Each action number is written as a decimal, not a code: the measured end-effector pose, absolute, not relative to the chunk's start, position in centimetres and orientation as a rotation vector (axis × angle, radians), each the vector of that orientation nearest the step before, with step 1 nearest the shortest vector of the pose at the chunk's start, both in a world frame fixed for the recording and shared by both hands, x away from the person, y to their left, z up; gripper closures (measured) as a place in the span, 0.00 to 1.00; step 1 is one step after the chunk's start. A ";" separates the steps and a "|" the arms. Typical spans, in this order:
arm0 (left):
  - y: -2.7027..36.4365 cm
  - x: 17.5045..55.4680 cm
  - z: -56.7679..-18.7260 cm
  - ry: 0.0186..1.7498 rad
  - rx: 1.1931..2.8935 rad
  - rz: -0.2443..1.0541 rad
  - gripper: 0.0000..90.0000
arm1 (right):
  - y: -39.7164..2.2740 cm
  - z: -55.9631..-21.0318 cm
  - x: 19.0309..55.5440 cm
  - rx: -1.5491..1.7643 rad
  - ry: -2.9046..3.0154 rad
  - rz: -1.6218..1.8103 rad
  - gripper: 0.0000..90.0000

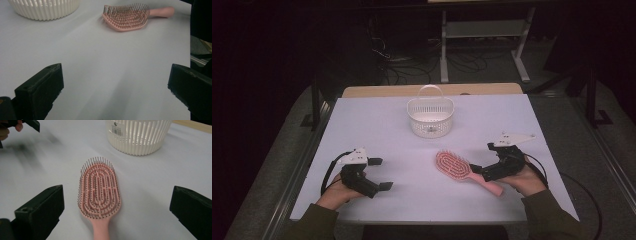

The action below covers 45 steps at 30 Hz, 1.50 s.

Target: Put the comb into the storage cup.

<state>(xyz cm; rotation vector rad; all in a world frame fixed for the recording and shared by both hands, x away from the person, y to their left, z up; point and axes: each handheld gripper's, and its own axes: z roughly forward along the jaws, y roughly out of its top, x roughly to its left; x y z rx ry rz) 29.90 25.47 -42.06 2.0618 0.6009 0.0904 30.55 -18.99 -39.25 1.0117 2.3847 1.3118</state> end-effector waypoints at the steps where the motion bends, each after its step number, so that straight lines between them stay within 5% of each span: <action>1: 25.5 29.9 -42.1 0.601 2.062 0.090 0.00 | -18.9 -39.1 30.7 1.008 2.386 1.314 0.00; 45: 25.5 30.0 -42.0 0.597 2.058 0.091 0.00 | -15.1 -38.0 33.6 0.963 2.580 1.120 0.00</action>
